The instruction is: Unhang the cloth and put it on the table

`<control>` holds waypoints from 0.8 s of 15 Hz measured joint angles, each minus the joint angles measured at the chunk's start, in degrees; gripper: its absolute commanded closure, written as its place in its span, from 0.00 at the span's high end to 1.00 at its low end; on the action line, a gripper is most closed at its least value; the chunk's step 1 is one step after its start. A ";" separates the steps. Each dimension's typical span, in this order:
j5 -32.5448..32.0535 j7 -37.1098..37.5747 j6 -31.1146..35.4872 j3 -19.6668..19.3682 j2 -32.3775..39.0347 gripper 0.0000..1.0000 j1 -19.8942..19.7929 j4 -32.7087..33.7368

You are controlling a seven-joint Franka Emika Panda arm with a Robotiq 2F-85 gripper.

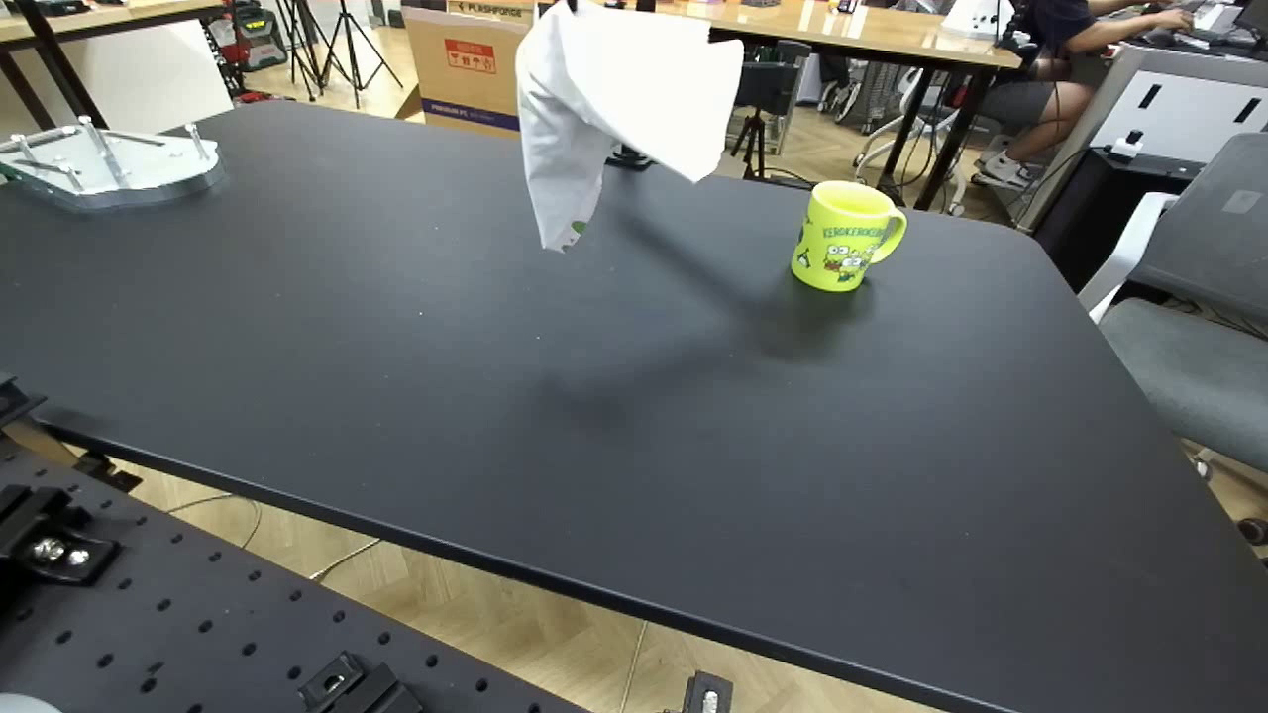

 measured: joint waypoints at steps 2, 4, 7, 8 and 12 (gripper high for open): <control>1.16 -0.02 0.08 1.18 0.49 0.00 1.53 0.50; 2.30 -0.11 0.24 2.48 1.76 0.00 3.17 1.50; 3.98 -0.40 0.37 4.41 5.04 0.00 5.14 4.13; 4.52 -0.55 0.39 5.02 6.40 0.00 5.53 5.16; 5.91 -1.02 0.40 7.53 12.77 0.00 5.87 8.74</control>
